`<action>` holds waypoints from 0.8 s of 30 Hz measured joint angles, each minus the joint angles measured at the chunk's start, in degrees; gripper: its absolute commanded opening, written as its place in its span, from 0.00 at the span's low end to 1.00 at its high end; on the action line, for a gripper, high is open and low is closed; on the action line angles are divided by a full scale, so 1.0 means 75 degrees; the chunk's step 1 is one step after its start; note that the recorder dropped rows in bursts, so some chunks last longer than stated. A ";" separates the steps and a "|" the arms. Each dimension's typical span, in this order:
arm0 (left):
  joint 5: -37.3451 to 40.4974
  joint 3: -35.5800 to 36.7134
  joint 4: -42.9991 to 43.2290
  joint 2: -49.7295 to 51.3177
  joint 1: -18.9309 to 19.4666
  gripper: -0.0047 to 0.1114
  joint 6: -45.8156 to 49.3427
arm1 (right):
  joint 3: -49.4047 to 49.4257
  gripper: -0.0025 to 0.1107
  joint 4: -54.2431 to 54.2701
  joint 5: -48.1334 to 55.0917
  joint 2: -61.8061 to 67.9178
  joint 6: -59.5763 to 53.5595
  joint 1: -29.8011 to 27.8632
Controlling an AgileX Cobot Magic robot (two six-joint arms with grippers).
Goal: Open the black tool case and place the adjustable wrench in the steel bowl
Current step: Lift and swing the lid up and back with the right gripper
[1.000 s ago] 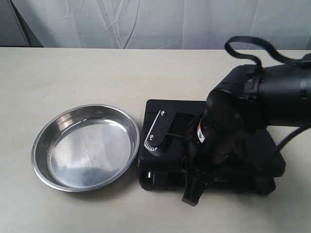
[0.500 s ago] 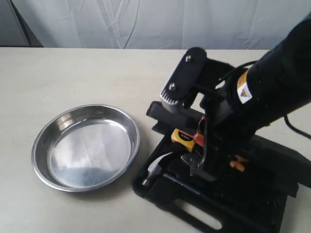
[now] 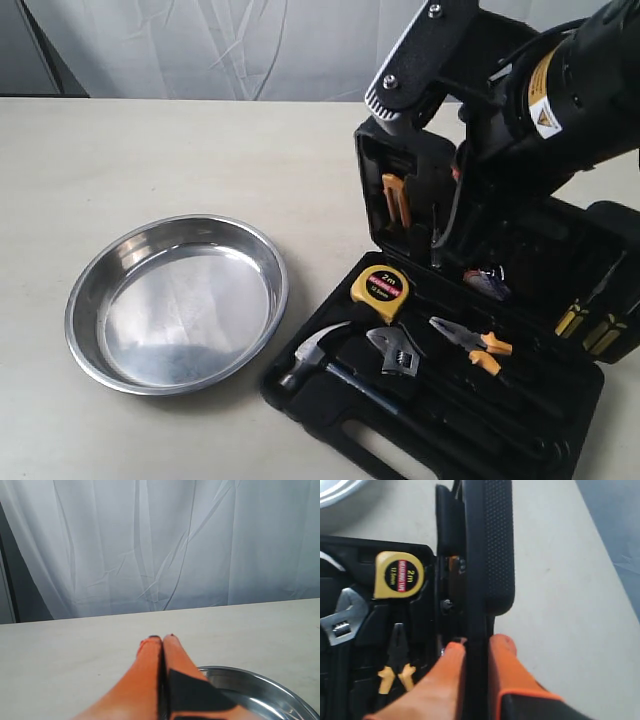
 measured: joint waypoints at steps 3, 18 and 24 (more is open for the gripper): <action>0.0000 0.0000 0.0000 0.0000 0.0000 0.04 0.0000 | 0.0000 0.02 -0.0451 0.0010 0.0093 0.0257 -0.0164; 0.0000 0.0000 0.0000 0.0000 0.0000 0.04 0.0000 | -0.0077 0.02 -0.1499 -0.1343 0.1029 0.0614 -0.2288; 0.0000 0.0000 0.0000 0.0000 0.0000 0.04 0.0000 | -0.0128 0.02 -0.1882 -0.2097 0.1609 0.0738 -0.3014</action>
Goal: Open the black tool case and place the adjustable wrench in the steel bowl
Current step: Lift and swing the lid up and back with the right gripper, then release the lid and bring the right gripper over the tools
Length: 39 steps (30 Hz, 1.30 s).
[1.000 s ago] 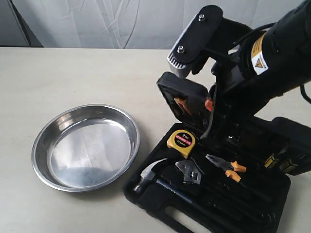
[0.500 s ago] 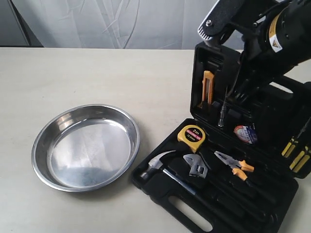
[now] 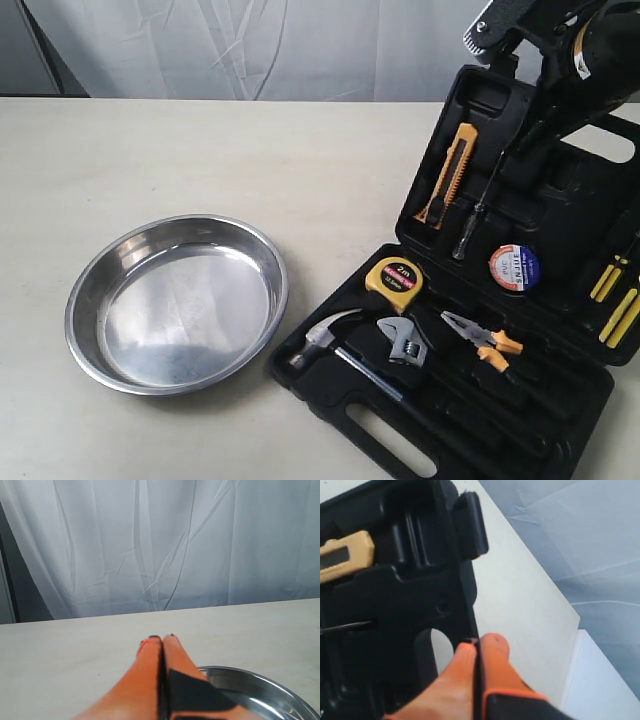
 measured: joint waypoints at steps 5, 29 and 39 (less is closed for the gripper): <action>0.0000 0.0000 0.0000 0.0000 0.0000 0.04 0.0000 | 0.0015 0.11 -0.0326 -0.0446 0.0627 0.0920 -0.0365; 0.0000 0.0000 0.0000 0.0000 0.0000 0.04 0.0000 | 0.0103 0.02 0.6804 0.0356 0.1356 -0.1001 0.1386; 0.0000 0.0000 0.0000 0.0000 0.0000 0.04 0.0000 | 0.0166 0.02 0.8577 0.0573 0.1695 -0.2646 0.2695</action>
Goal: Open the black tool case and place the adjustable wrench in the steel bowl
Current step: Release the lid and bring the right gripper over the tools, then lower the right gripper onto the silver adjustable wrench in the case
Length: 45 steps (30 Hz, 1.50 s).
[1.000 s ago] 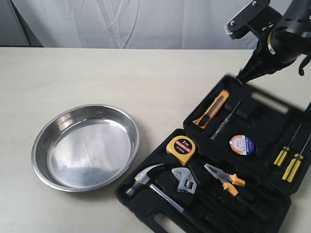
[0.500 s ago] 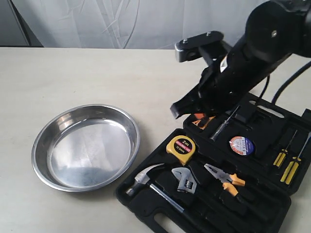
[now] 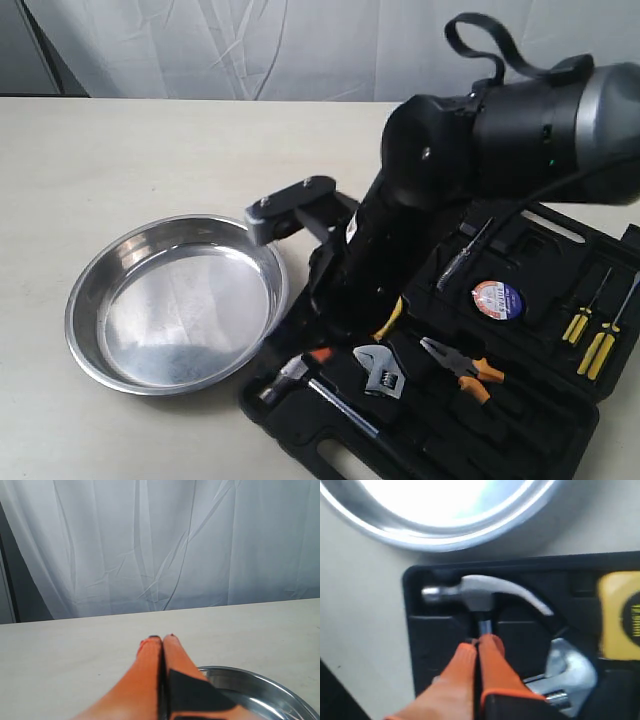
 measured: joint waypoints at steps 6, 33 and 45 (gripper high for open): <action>0.0000 0.0000 0.0000 0.0000 0.0000 0.04 0.0000 | 0.0903 0.02 0.0208 0.0080 -0.0032 0.0149 0.0644; 0.0000 0.0000 0.0000 0.0000 0.0000 0.04 0.0000 | 0.4567 0.02 -0.6539 -0.0831 -0.3551 0.9789 0.0812; 0.0000 0.0000 0.0000 0.0000 0.0000 0.04 0.0000 | 0.2519 0.02 -0.7192 -0.3063 -0.1677 0.9072 0.0100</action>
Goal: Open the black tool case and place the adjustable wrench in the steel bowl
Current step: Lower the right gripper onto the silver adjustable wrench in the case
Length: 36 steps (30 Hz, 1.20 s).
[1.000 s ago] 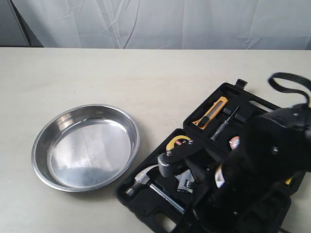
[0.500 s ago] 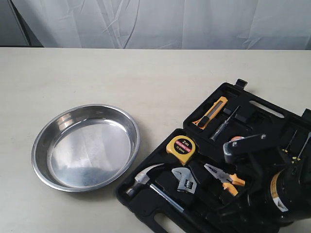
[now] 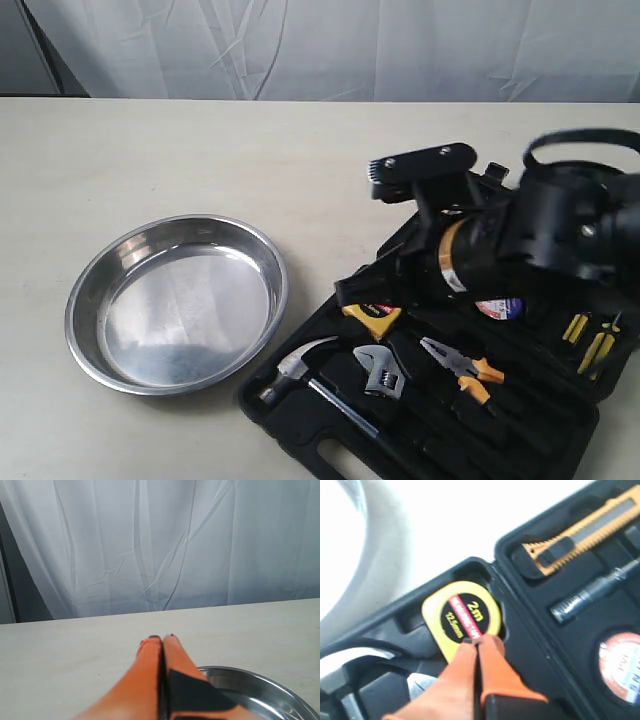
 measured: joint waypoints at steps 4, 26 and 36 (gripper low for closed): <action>0.0000 0.0000 0.0000 0.0000 0.0000 0.04 0.0000 | -0.0677 0.02 0.2055 0.1179 0.0482 -0.2437 0.0000; 0.0000 0.0000 0.0000 0.0000 0.0000 0.04 0.0000 | 0.0323 0.39 0.4598 0.1254 0.1137 -0.6609 0.0000; 0.0000 0.0000 0.0000 0.0000 0.0000 0.04 0.0000 | 0.0179 0.01 0.4542 0.1104 0.1494 -0.6735 0.0000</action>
